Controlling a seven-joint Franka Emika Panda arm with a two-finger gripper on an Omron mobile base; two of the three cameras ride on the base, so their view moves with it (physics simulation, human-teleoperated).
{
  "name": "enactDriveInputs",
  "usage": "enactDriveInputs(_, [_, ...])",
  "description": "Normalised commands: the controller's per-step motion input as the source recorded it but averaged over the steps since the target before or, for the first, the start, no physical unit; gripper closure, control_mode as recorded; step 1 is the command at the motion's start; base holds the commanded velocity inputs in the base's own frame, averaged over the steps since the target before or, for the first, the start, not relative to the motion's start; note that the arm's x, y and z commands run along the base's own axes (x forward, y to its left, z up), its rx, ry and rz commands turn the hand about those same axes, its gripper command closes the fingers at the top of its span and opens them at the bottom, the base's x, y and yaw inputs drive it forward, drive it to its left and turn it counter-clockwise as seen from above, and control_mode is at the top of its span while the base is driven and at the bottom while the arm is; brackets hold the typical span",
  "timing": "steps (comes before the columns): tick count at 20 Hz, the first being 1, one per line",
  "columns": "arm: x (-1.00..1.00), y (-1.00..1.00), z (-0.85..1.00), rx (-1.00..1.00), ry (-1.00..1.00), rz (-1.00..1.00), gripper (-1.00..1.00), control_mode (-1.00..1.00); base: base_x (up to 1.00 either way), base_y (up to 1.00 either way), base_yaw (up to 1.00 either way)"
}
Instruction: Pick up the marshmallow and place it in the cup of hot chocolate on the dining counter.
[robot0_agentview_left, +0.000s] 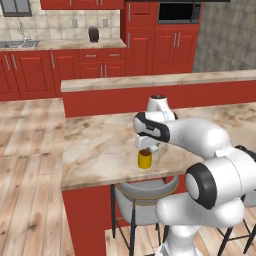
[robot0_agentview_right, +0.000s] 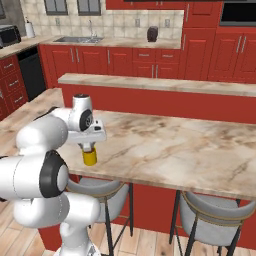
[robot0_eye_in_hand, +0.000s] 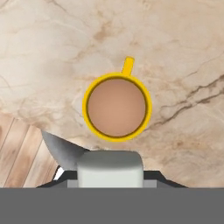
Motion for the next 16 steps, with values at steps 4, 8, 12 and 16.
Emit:
enactDriveInputs(4, [0.21,0.01,-0.17,0.0,0.0,0.0,1.0,-1.0,0.0,0.0,0.0])
enactDriveInputs(8, [0.25,0.0,-0.11,0.0,0.02,0.0,1.0,-1.0,0.0,0.0,0.0])
enactDriveInputs(12, [0.24,0.04,-0.08,0.0,0.03,0.0,1.0,-1.0,0.0,0.0,0.0])
enactDriveInputs(16, [0.22,0.12,-0.04,0.0,0.03,0.0,1.0,-1.0,0.0,0.0,0.0])
